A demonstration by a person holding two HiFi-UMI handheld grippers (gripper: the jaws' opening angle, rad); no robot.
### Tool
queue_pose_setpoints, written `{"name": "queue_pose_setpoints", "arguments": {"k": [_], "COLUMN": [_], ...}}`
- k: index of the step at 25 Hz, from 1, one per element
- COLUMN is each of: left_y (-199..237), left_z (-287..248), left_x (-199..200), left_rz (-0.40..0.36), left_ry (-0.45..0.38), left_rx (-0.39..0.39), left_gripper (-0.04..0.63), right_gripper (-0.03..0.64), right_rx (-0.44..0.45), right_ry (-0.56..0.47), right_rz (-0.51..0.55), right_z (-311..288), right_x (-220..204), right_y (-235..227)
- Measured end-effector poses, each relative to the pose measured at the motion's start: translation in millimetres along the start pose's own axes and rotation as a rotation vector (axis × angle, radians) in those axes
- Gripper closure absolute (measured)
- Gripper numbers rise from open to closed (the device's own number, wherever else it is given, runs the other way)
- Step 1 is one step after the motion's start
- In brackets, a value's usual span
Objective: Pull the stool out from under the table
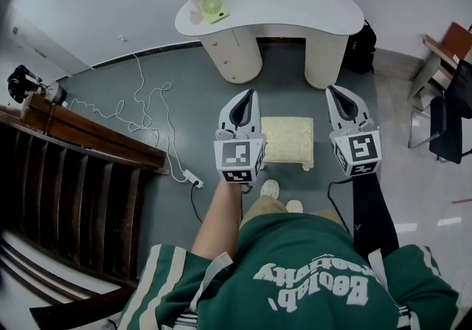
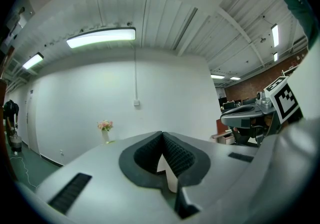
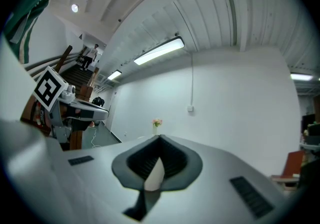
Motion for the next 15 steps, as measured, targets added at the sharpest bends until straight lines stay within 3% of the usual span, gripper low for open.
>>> {"name": "queue_pose_setpoints", "arguments": {"k": [15], "left_y": [-0.4], "left_z": [-5.0], "left_x": [0.9], "left_rz": [0.005], "left_ry": [0.006], "left_rx": [-0.017], "left_gripper": [0.591], "right_gripper": [0.614], "right_rx": [-0.006], "right_ry": [0.004], "right_rz": [0.016], "right_z": [-4.7], "right_x": [3.3], "right_y": [-0.6]}}
Point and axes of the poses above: the fingertips, and each gripper's own axes: z backward along the fingers, y to its left, x out of its top, the point moved 10 cm from there along z, backward along the fingers, and after that the axes turned 3 degrees about z, right-handed, at the moved point
